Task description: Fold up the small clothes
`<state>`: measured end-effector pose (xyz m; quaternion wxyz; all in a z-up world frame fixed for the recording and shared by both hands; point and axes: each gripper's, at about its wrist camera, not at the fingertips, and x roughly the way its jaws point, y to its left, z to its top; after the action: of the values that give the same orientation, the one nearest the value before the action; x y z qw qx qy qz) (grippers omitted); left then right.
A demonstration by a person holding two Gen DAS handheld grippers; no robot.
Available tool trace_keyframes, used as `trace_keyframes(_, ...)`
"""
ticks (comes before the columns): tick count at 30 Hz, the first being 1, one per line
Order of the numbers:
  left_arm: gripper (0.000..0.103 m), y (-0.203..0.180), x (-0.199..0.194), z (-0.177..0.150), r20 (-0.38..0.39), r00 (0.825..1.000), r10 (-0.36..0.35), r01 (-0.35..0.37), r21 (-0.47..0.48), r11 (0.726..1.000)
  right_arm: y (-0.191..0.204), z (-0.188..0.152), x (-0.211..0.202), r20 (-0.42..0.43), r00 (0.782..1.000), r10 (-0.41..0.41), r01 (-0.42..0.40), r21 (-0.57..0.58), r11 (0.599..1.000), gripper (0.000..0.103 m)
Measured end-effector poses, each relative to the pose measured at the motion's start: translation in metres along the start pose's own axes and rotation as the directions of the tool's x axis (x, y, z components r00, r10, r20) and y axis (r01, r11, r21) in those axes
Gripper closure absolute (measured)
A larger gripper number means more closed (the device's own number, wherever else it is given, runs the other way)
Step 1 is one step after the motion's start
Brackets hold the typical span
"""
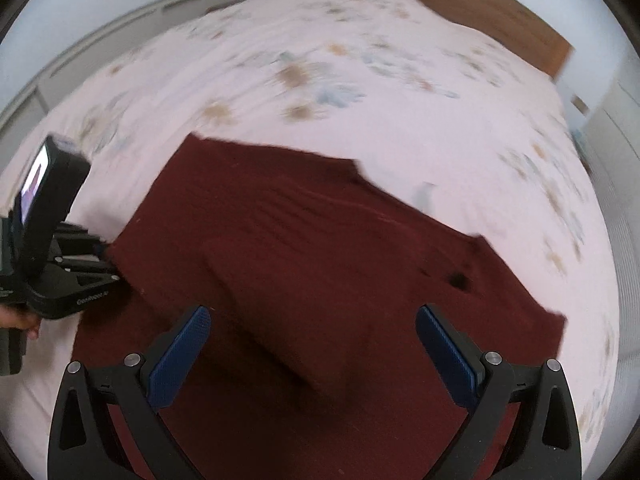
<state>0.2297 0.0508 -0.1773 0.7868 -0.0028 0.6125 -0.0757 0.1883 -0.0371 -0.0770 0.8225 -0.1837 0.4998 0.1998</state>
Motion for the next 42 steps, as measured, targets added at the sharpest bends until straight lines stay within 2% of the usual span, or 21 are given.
trace_keyframes(5,0.09,-0.004,0.001,0.001,0.0,1.0,-0.002,0.002,0.002,1.0,0.023,0.01,0.047,-0.095,0.995,-0.03,0.023,-0.075,0.997,0.001)
trace_keyframes(9,0.089,0.007,-0.01,-0.006,-0.004,1.0,-0.008,0.008,-0.008,1.0,0.023,0.01,0.066,-0.117,0.992,-0.052,0.043,-0.074,0.996,0.001)
trace_keyframes(11,0.088,0.006,-0.011,-0.003,-0.004,1.0,-0.01,0.009,-0.009,1.0,0.021,0.009,0.066,-0.113,0.993,-0.028,0.022,-0.056,0.998,0.011)
trace_keyframes(12,0.088,0.001,-0.012,-0.005,-0.004,1.0,-0.008,0.008,-0.008,1.0,0.019,0.009,0.065,-0.113,0.993,-0.019,0.013,-0.049,0.999,0.031)
trace_keyframes(13,0.088,0.0,-0.012,-0.005,-0.004,1.0,-0.006,0.006,-0.007,1.0,0.018,0.01,0.064,-0.111,0.994,-0.015,0.01,-0.044,0.999,0.055)
trace_keyframes(14,0.088,-0.002,-0.012,-0.005,-0.004,1.0,-0.005,0.005,-0.005,1.0,0.014,0.009,0.06,-0.111,0.994,-0.023,0.019,-0.04,0.999,0.062)
trace_keyframes(15,0.088,-0.001,-0.011,-0.003,-0.004,1.0,-0.003,0.003,-0.004,1.0,0.009,0.01,0.055,-0.104,0.994,-0.031,0.028,-0.033,0.999,0.077)
trace_keyframes(16,0.088,0.003,-0.01,-0.004,-0.004,1.0,-0.002,0.002,-0.002,1.0,0.003,0.01,0.05,-0.094,0.995,-0.03,0.028,-0.02,0.999,0.083)
trace_keyframes(21,0.088,0.005,-0.016,-0.015,0.011,1.0,0.01,-0.01,0.015,1.0,-0.05,0.001,0.004,0.013,1.0,0.011,-0.013,0.148,0.989,0.084)
trace_keyframes(24,0.089,0.007,-0.03,-0.023,0.028,1.0,0.007,-0.007,0.016,1.0,-0.085,-0.014,-0.019,0.058,0.998,-0.003,-0.011,0.242,0.97,0.084)
trace_keyframes(25,0.089,0.002,-0.034,-0.024,0.038,0.999,0.012,-0.013,0.027,1.0,-0.085,-0.014,-0.019,0.058,0.998,-0.003,-0.011,0.242,0.97,0.084)
trace_keyframes(27,0.089,-0.003,-0.037,-0.025,0.052,0.998,0.026,-0.028,0.044,0.999,-0.113,-0.035,-0.032,0.076,0.996,-0.036,0.012,0.298,0.955,0.085)
trace_keyframes(30,0.089,-0.011,-0.041,-0.027,0.07,0.997,0.045,-0.05,0.059,0.997,-0.141,-0.06,-0.03,0.058,0.997,-0.043,0.019,0.365,0.931,0.085)
trace_keyframes(34,0.089,-0.018,-0.04,-0.027,0.083,0.994,0.065,-0.072,0.075,0.995,-0.158,-0.09,-0.016,0.021,0.999,-0.043,0.031,0.417,0.908,0.085)
trace_keyframes(39,0.089,-0.037,-0.033,-0.032,0.07,0.993,0.099,-0.104,0.082,0.991,-0.175,-0.123,0.02,-0.036,0.999,-0.01,0.026,0.483,0.875,0.085)
trace_keyframes(41,0.089,-0.04,-0.026,-0.033,0.064,0.99,0.123,-0.128,0.086,0.988,-0.183,-0.136,0.018,-0.026,1.0,0.004,0.01,0.512,0.859,0.082)
trace_keyframes(42,0.089,-0.04,-0.025,-0.033,0.062,0.99,0.125,-0.129,0.08,0.988,-0.186,-0.14,0.017,-0.019,1.0,0.004,0.007,0.531,0.847,0.075)
